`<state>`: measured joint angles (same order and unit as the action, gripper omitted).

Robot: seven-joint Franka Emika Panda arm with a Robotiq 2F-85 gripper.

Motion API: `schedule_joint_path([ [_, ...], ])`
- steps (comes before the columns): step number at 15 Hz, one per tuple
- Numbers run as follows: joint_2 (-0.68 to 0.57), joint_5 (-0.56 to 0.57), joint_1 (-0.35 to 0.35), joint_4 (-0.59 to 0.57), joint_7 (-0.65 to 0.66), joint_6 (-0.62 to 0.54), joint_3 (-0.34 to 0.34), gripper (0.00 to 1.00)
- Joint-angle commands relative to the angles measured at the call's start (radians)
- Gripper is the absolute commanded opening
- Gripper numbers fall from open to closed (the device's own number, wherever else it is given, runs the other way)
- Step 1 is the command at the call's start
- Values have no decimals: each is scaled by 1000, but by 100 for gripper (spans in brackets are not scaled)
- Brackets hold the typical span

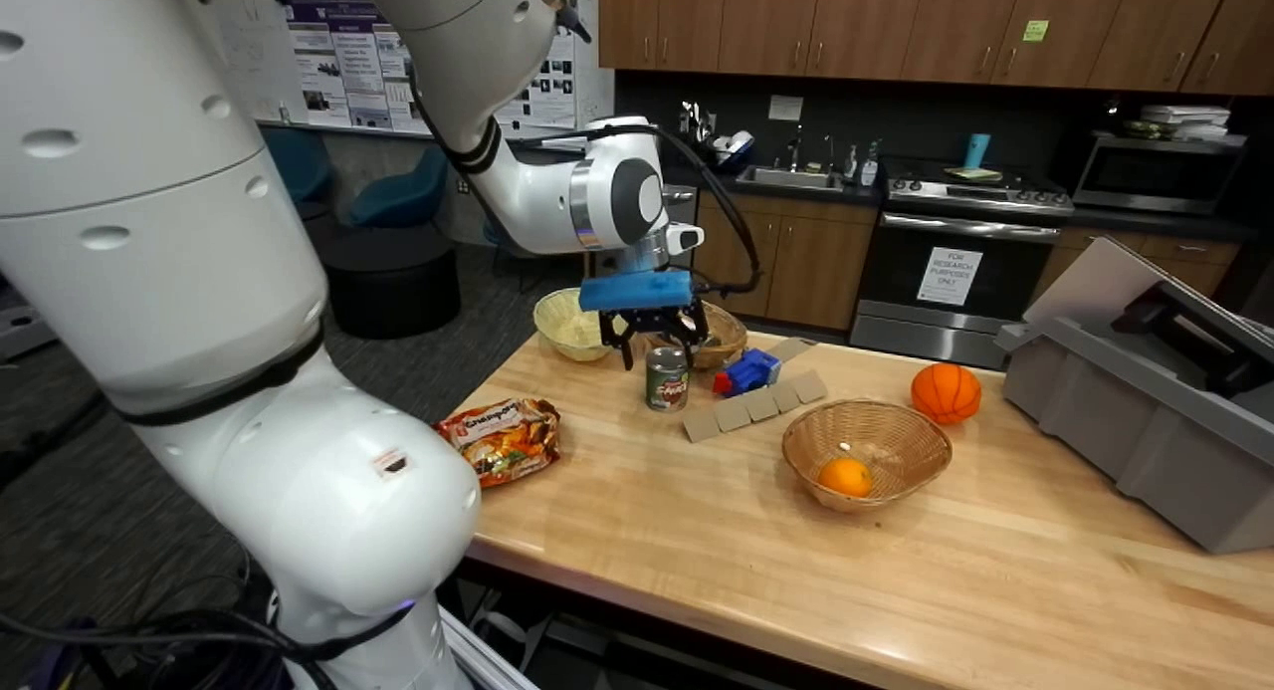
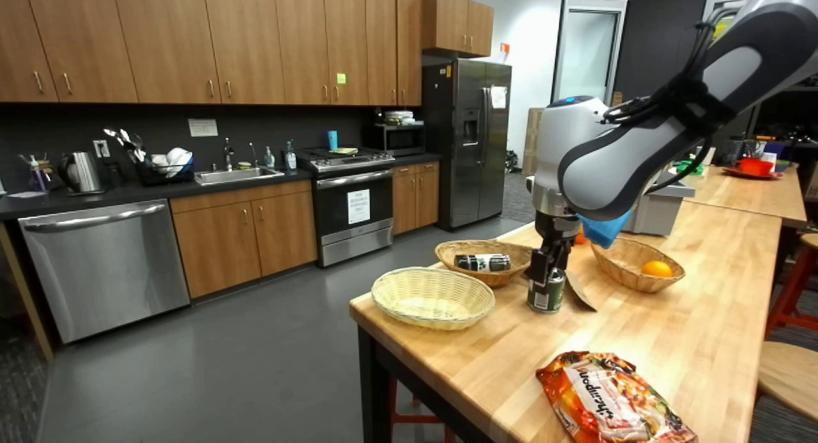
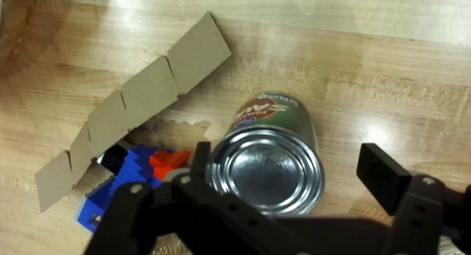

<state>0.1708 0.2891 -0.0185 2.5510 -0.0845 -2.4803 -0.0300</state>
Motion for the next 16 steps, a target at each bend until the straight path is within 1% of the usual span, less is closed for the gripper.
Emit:
schedule_joint_path([
  [1,-33,20,29,9,22,-56,15,100],
  [7,-44,60,71,-1,23,-65,38,100],
  [10,-44,99,88,-7,44,-53,46,100],
  [14,-36,97,87,-8,39,-55,48,100],
  [16,-39,76,76,-11,20,-83,46,100],
])
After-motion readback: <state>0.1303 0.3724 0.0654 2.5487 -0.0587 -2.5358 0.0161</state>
